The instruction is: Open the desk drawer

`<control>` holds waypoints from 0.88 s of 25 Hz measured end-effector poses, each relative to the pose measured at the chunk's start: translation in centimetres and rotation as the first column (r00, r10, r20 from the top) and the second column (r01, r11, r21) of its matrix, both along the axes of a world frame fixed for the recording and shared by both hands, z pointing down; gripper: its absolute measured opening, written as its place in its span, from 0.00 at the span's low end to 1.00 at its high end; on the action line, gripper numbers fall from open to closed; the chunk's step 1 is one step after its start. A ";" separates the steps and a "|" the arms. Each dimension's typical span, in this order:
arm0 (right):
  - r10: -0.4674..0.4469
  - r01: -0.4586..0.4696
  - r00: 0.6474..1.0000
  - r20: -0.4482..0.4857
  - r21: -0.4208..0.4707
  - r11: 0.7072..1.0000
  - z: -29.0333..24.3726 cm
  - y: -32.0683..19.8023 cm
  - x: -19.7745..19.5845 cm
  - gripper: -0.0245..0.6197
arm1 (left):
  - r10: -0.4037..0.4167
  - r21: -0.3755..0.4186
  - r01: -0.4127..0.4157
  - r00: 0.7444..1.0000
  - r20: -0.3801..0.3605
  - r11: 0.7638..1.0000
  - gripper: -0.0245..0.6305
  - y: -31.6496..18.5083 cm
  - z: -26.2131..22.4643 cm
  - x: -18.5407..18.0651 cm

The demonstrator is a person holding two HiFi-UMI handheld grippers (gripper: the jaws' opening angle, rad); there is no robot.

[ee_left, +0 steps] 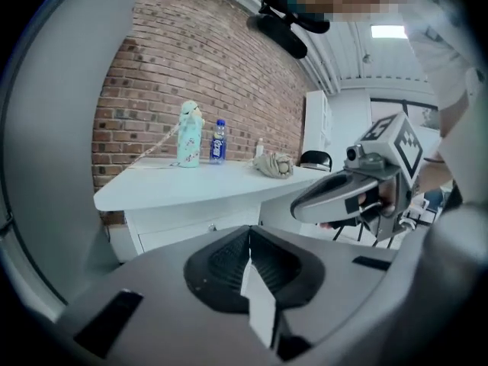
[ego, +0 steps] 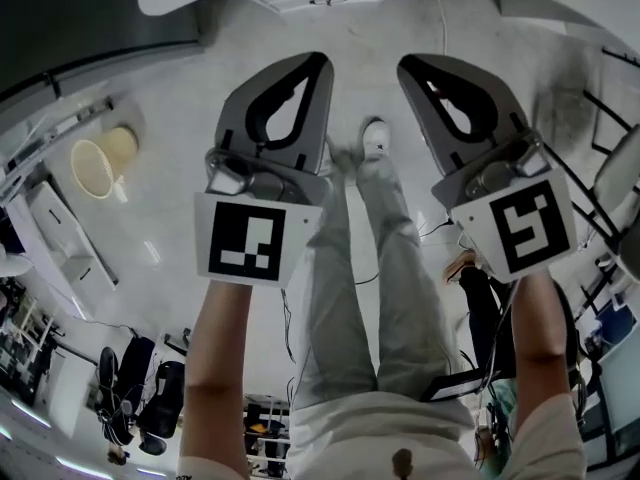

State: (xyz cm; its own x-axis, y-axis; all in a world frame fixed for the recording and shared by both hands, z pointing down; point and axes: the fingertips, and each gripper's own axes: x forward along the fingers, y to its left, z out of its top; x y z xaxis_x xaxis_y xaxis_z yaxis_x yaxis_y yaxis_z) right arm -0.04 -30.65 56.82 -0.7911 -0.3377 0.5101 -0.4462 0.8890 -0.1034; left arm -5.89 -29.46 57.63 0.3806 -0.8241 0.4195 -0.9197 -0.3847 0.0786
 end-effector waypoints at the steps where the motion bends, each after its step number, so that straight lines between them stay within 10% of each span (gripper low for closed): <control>1: -0.007 0.006 1.000 -0.016 -0.007 1.000 1.2 -0.2 -0.1 0.08 | 0.014 -0.006 -0.013 0.999 0.030 1.000 0.05 -0.1 1.1 0.0; 11: -0.089 0.104 0.980 -0.179 0.078 0.991 8.9 -5.8 -2.8 0.08 | 0.105 -0.020 -0.104 0.954 0.281 0.994 0.05 -4.7 8.2 -0.3; 22: -0.197 0.334 0.866 -0.459 0.239 0.912 15.8 -9.2 -6.1 0.08 | 0.235 -0.078 -0.232 0.798 0.555 0.970 0.06 -9.7 13.7 -2.1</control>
